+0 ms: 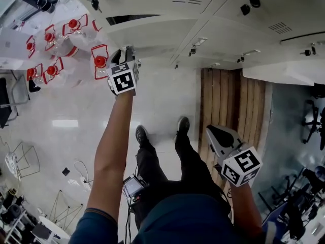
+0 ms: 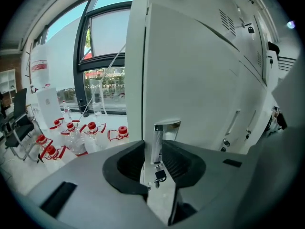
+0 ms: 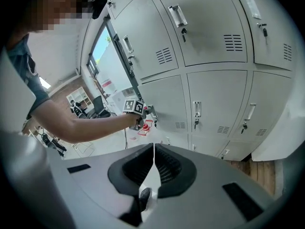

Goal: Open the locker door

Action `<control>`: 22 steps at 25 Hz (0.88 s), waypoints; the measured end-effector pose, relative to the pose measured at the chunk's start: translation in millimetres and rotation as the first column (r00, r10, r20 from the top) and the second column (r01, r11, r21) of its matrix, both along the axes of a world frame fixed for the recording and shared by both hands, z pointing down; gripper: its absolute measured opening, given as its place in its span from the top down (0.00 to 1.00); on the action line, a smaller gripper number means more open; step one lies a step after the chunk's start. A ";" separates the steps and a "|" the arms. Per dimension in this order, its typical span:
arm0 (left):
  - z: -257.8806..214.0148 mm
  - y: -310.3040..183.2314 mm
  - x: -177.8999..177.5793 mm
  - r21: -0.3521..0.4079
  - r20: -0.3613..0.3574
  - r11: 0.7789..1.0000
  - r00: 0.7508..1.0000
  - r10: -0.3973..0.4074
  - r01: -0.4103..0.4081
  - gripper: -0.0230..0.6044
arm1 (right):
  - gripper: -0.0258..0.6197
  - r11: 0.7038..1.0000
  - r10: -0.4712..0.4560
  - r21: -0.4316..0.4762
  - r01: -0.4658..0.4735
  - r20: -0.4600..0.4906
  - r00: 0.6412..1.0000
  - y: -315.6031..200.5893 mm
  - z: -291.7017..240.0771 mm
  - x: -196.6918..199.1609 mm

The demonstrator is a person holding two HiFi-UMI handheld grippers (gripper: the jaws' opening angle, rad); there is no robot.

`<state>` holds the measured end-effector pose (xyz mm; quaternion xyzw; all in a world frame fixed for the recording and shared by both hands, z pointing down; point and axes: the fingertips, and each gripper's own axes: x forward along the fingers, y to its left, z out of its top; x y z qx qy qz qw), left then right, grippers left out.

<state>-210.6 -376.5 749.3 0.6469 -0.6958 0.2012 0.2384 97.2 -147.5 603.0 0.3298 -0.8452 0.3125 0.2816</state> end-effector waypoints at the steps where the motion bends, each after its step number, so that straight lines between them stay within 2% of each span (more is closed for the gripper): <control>1: 0.8 5.7 1.8 -0.007 0.007 1.000 1.000 0.012 -0.012 0.76 | 0.90 1.000 -0.003 0.003 0.003 0.003 1.000 0.2 -1.8 -1.6; 7: 1.8 36.9 12.8 -0.043 0.036 0.994 0.995 0.098 -0.096 0.81 | 0.90 0.999 -0.024 0.037 0.023 0.016 1.000 -0.3 -16.2 -9.5; 11: 1.4 63.1 26.9 -0.080 0.044 0.979 0.981 0.190 -0.186 0.84 | 0.90 0.998 -0.024 0.053 0.023 0.016 1.000 6.8 -26.3 -11.0; 15: 0.6 96.5 45.4 -0.121 0.028 0.952 0.958 0.286 -0.281 0.88 | 0.90 0.997 -0.039 0.073 0.037 0.023 0.999 16.1 -39.8 -18.7; 22: -3.1 140.1 85.6 -0.188 -0.017 0.889 0.907 0.422 -0.417 0.89 | 0.90 0.991 -0.054 0.122 0.049 0.037 0.998 22.1 -72.8 -28.3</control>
